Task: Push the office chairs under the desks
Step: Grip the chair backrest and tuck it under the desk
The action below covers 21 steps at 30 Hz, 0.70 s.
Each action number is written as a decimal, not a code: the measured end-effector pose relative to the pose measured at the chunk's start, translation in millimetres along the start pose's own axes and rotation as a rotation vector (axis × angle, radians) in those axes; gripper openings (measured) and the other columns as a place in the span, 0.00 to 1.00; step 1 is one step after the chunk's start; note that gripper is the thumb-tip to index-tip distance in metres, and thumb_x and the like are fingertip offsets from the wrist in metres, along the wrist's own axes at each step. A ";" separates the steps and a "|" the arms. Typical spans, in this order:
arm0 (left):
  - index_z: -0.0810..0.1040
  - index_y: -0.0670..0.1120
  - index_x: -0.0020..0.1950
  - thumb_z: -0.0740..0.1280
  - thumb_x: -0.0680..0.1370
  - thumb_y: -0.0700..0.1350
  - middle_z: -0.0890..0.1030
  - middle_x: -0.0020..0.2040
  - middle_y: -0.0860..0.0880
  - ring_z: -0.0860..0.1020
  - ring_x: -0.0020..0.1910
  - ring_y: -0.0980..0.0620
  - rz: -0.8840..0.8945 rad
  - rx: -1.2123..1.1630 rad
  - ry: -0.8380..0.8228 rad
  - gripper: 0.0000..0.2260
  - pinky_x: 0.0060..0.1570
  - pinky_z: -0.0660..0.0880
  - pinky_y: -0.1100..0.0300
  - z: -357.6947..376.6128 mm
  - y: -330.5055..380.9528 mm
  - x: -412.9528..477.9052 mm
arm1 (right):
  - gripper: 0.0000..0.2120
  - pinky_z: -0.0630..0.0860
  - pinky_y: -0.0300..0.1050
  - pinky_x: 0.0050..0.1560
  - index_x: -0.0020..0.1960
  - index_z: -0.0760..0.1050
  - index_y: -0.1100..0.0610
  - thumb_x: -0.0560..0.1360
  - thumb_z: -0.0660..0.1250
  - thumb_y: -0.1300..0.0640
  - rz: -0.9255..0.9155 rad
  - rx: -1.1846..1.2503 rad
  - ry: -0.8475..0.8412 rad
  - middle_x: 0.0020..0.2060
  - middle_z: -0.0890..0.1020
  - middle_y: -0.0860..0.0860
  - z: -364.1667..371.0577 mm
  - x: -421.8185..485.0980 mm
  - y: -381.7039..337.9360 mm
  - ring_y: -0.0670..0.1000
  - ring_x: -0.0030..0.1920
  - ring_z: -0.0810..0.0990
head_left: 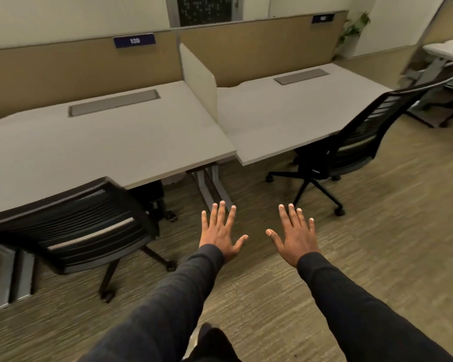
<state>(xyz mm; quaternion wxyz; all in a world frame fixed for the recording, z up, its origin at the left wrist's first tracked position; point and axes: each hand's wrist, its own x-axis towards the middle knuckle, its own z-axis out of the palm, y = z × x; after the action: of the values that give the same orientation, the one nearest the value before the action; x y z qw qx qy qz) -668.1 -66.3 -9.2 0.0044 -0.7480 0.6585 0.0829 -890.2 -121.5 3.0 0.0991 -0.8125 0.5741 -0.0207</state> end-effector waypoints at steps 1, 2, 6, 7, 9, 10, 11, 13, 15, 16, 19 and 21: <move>0.38 0.52 0.82 0.50 0.78 0.70 0.36 0.81 0.43 0.33 0.79 0.43 0.023 -0.001 -0.007 0.40 0.75 0.35 0.37 2.0 14.0 7.7 | 0.44 0.46 0.63 0.78 0.82 0.42 0.49 0.72 0.36 0.27 0.010 0.007 0.007 0.82 0.48 0.54 -1.9 3.1 11.4 0.56 0.81 0.46; 0.38 0.52 0.82 0.50 0.78 0.70 0.36 0.81 0.43 0.34 0.79 0.43 0.043 0.001 -0.013 0.40 0.75 0.35 0.37 3.9 27.3 15.9 | 0.44 0.46 0.63 0.78 0.82 0.42 0.49 0.73 0.36 0.27 0.016 0.014 0.014 0.82 0.48 0.54 -3.9 7.0 21.8 0.56 0.81 0.46; 0.38 0.51 0.82 0.51 0.78 0.70 0.37 0.81 0.42 0.34 0.79 0.42 0.088 0.015 -0.048 0.40 0.75 0.34 0.37 13.6 74.2 55.3 | 0.44 0.46 0.63 0.78 0.82 0.42 0.49 0.73 0.36 0.27 0.028 0.022 0.021 0.82 0.48 0.54 -6.5 24.8 65.8 0.56 0.81 0.46; 0.38 0.51 0.82 0.51 0.78 0.70 0.37 0.81 0.41 0.34 0.79 0.42 0.096 0.017 -0.056 0.41 0.75 0.34 0.37 16.1 85.1 66.2 | 0.44 0.46 0.63 0.78 0.82 0.42 0.49 0.73 0.36 0.27 0.035 0.021 0.020 0.82 0.48 0.54 -5.8 30.8 78.5 0.56 0.81 0.45; 0.38 0.51 0.82 0.50 0.78 0.70 0.37 0.81 0.41 0.35 0.79 0.41 0.118 0.015 -0.068 0.40 0.75 0.34 0.37 22.6 109.1 93.8 | 0.44 0.47 0.63 0.78 0.82 0.42 0.49 0.73 0.36 0.27 0.058 0.023 0.013 0.82 0.48 0.54 -5.1 47.8 108.7 0.56 0.81 0.46; 0.38 0.51 0.82 0.50 0.78 0.70 0.37 0.81 0.41 0.35 0.79 0.41 0.127 0.015 -0.078 0.40 0.74 0.33 0.37 24.9 121.3 109.5 | 0.44 0.47 0.63 0.77 0.82 0.42 0.49 0.73 0.36 0.27 0.070 0.020 0.007 0.82 0.48 0.54 -6.4 58.2 124.4 0.56 0.81 0.46; 0.38 0.52 0.82 0.50 0.78 0.70 0.37 0.81 0.41 0.35 0.79 0.41 0.134 0.017 -0.086 0.40 0.74 0.33 0.37 27.1 133.5 126.4 | 0.43 0.47 0.63 0.77 0.82 0.42 0.49 0.73 0.36 0.27 0.080 0.014 0.000 0.82 0.48 0.54 -8.4 70.0 140.3 0.56 0.81 0.46; 0.39 0.51 0.82 0.50 0.78 0.71 0.38 0.81 0.40 0.36 0.80 0.41 0.137 0.016 -0.094 0.41 0.74 0.33 0.37 31.9 158.3 162.7 | 0.43 0.47 0.62 0.78 0.82 0.41 0.49 0.73 0.36 0.27 0.083 0.002 -0.012 0.82 0.47 0.54 -13.6 95.6 174.1 0.56 0.81 0.46; 0.39 0.51 0.82 0.50 0.77 0.71 0.39 0.81 0.40 0.36 0.80 0.40 0.130 0.011 -0.103 0.41 0.75 0.34 0.36 33.9 185.9 198.2 | 0.43 0.47 0.62 0.78 0.82 0.41 0.49 0.73 0.36 0.27 0.092 -0.015 -0.015 0.82 0.47 0.54 -22.5 122.9 209.1 0.56 0.81 0.45; 0.39 0.51 0.82 0.50 0.77 0.71 0.38 0.81 0.40 0.36 0.80 0.40 0.135 0.003 -0.108 0.41 0.75 0.35 0.36 33.2 200.6 216.0 | 0.44 0.47 0.62 0.78 0.82 0.41 0.49 0.72 0.35 0.27 0.097 -0.028 -0.022 0.82 0.47 0.53 -28.9 137.0 226.4 0.55 0.81 0.45; 0.39 0.50 0.82 0.50 0.78 0.70 0.38 0.81 0.40 0.36 0.80 0.40 0.177 0.001 -0.115 0.41 0.74 0.34 0.36 25.5 244.0 266.4 | 0.44 0.47 0.62 0.77 0.82 0.41 0.49 0.72 0.34 0.27 0.129 -0.031 -0.007 0.82 0.48 0.53 -47.6 177.7 276.2 0.55 0.81 0.46; 0.39 0.50 0.82 0.51 0.78 0.70 0.38 0.81 0.40 0.36 0.80 0.40 0.214 0.007 -0.118 0.41 0.74 0.35 0.36 17.6 271.5 300.2 | 0.44 0.48 0.63 0.77 0.82 0.44 0.50 0.72 0.35 0.27 0.162 -0.017 0.018 0.81 0.50 0.54 -62.2 201.7 306.4 0.56 0.81 0.48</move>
<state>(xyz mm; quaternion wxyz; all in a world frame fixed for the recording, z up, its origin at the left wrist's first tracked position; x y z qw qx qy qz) -902.1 -395.9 -37.6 0.0369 -0.6672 0.7334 0.1247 -1115.4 -417.4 -8.8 0.0885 -0.7640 0.6389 -0.0148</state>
